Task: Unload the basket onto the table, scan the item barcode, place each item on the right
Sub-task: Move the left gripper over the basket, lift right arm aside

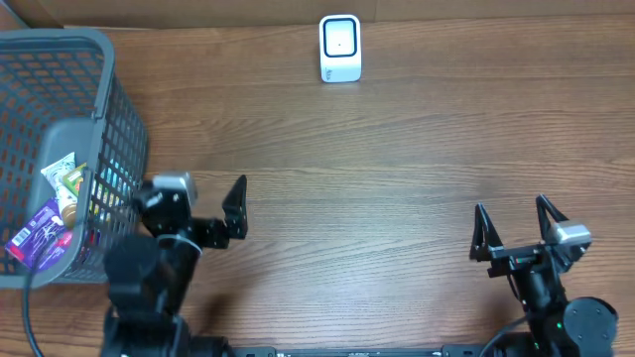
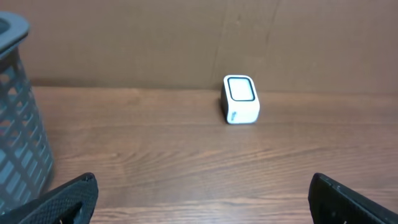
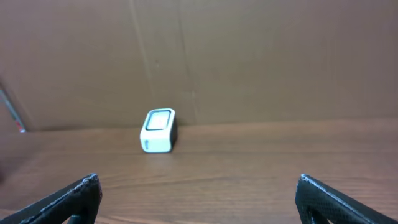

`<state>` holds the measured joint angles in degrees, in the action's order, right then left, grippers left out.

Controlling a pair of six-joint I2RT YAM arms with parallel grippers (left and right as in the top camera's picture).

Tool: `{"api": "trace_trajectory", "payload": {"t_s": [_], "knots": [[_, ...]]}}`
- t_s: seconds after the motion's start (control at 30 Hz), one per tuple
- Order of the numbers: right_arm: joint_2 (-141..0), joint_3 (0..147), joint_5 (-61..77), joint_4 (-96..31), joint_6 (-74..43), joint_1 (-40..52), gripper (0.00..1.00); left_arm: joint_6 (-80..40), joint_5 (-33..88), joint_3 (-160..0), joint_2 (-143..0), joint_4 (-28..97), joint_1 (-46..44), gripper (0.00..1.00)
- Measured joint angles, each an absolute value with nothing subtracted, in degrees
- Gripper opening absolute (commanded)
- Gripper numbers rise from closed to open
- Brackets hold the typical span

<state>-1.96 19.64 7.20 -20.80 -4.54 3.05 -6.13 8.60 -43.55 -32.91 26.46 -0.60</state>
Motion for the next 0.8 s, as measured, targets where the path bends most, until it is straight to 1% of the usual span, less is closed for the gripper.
{"api": "trace_trajectory", "payload": {"t_s": [0.2,0.47,0.63,0.67,0.8], "knots": [[-8.58,27.77,9.47,-24.97,-4.49,3.05,1.00,-4.69,9.26,-61.25,-44.29,40.29,-0.60,1.00],[-25.06,43.53,14.24,-34.02,-4.47,3.05,1.00,-2.28,9.45,-85.17,-60.05,61.80,-0.60,1.00],[-38.59,58.72,18.68,-46.46,-4.40,3.07,1.00,-1.28,9.69,-101.38,-69.36,76.47,-0.58,1.00],[-42.19,63.40,19.49,-50.48,-4.47,3.09,1.00,-1.26,9.80,-104.66,-71.13,79.72,-0.58,1.00],[-51.05,75.57,20.82,-60.12,-3.40,3.09,1.00,-1.13,10.33,-111.74,-74.87,86.24,-0.60,1.00]]}}
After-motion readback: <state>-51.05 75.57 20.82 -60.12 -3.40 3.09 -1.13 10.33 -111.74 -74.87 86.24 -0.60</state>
